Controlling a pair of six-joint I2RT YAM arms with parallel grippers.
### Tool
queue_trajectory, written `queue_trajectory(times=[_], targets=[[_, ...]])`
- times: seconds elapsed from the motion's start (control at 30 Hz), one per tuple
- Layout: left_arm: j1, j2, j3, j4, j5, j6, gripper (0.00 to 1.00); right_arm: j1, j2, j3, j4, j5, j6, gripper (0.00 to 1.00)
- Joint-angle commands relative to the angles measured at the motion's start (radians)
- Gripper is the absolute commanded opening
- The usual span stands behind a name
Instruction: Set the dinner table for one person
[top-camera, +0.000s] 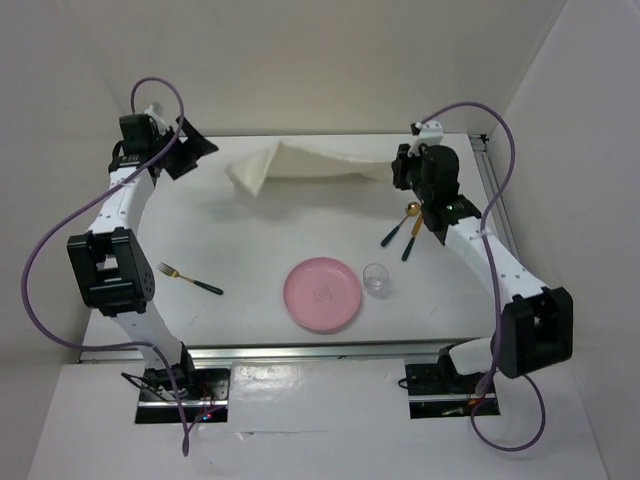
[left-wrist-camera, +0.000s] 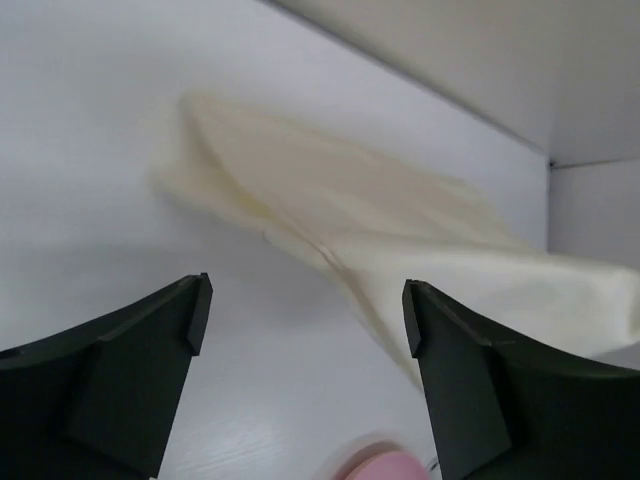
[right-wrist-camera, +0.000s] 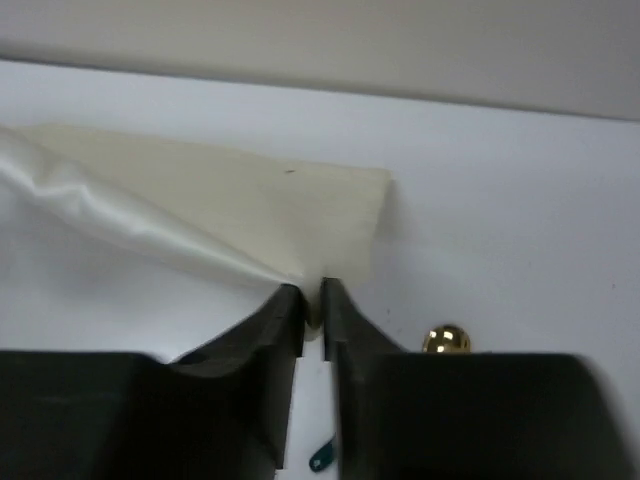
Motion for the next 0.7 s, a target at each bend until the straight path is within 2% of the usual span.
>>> queue_trajectory(times=[0.0, 0.03, 0.07, 0.1, 0.2, 0.27, 0.3, 0.37, 0.4, 0.43, 0.5, 0.53, 0.57, 0.67], targets=[[0.055, -0.039, -0.11, 0.039, 0.08, -0.038, 1.0, -0.007, -0.109, -0.131, 0.043, -0.023, 0.128, 0.3], [0.055, -0.025, -0.11, 0.022, 0.091, -0.038, 1.0, -0.007, -0.121, -0.157, 0.031, -0.034, 0.142, 0.64], [0.055, -0.025, -0.119, -0.007, 0.091, -0.029, 1.0, 0.003, -0.132, -0.188, 0.02, -0.048, 0.152, 0.76], [0.055, -0.016, -0.119, -0.025, 0.08, -0.029, 1.0, 0.003, -0.132, -0.188, -0.013, -0.057, 0.152, 0.84], [0.041, -0.029, -0.11, -0.089, 0.037, 0.02, 1.0, 0.003, -0.132, -0.166, -0.102, -0.03, 0.182, 0.87], [0.006, -0.051, -0.11, -0.131, 0.002, 0.054, 0.9, 0.003, -0.132, -0.156, -0.132, -0.005, 0.193, 0.87], [-0.004, -0.051, -0.11, -0.174, -0.007, 0.054, 0.84, 0.003, -0.132, -0.156, -0.156, -0.005, 0.193, 0.81], [-0.023, -0.051, -0.11, -0.212, -0.029, 0.08, 0.65, 0.003, -0.118, -0.133, -0.191, -0.005, 0.207, 0.68], [-0.057, -0.051, -0.136, -0.226, -0.029, 0.08, 0.62, 0.003, -0.09, -0.112, -0.234, -0.005, 0.221, 0.61], [-0.079, -0.051, -0.15, -0.226, -0.041, 0.092, 0.6, 0.003, -0.073, -0.098, -0.259, -0.005, 0.244, 0.44], [-0.152, -0.04, -0.176, -0.226, -0.068, 0.092, 0.6, 0.003, 0.005, -0.06, -0.313, -0.025, 0.27, 0.28], [-0.174, -0.026, -0.176, -0.226, -0.094, 0.092, 0.6, 0.013, 0.039, -0.019, -0.354, -0.075, 0.27, 0.23], [-0.194, -0.008, -0.176, -0.226, -0.095, 0.092, 0.59, 0.013, 0.079, 0.006, -0.38, -0.094, 0.29, 0.12], [-0.254, 0.092, -0.126, -0.237, -0.173, 0.081, 0.45, 0.026, 0.252, 0.118, -0.494, -0.094, 0.31, 0.0]])
